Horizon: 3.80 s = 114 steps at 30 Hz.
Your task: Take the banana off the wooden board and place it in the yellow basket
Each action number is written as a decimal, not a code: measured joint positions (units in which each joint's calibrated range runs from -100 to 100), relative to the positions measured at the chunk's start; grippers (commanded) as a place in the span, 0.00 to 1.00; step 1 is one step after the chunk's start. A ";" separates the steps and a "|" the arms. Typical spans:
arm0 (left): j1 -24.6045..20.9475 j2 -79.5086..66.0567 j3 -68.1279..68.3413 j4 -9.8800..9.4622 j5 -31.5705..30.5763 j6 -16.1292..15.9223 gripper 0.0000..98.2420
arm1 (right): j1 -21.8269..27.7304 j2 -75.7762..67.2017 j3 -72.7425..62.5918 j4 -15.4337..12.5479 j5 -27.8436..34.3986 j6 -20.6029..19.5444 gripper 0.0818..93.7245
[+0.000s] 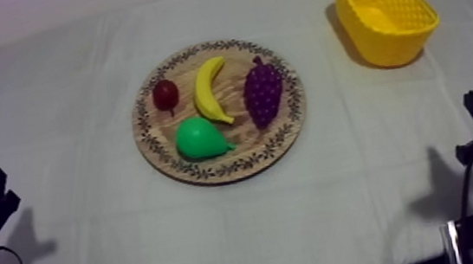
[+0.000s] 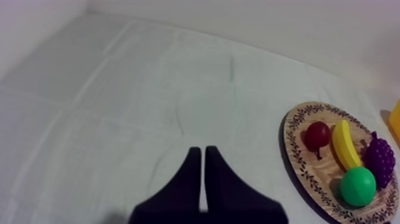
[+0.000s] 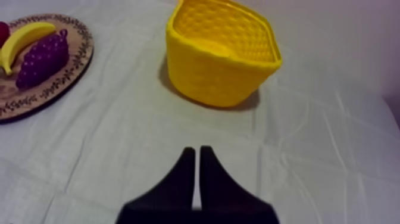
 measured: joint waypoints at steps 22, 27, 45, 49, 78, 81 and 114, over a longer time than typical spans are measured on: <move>0.00 0.00 0.00 0.00 0.03 0.03 0.00 | -9.74 24.66 -34.64 7.25 12.16 -7.38 0.00; 0.00 0.00 0.00 0.00 0.03 0.03 0.00 | -13.75 30.98 -46.25 9.32 17.98 -9.34 0.00; 0.00 0.00 0.00 0.00 -0.01 0.00 0.00 | -28.48 55.35 -82.65 13.89 40.85 -15.21 0.00; 0.00 0.00 0.00 0.00 -0.01 0.00 0.00 | -31.96 60.24 -87.63 15.86 45.10 -17.61 0.00; 0.00 0.00 0.00 0.00 0.04 0.00 0.00 | -39.72 80.62 -101.01 20.38 58.68 -29.22 0.00; 0.00 0.00 0.00 0.00 0.04 0.00 0.00 | -39.84 81.61 -101.40 20.38 58.95 -29.84 0.00; 0.00 0.00 0.00 0.00 0.03 0.00 0.00 | -40.52 88.80 -105.61 18.64 59.76 -31.25 0.51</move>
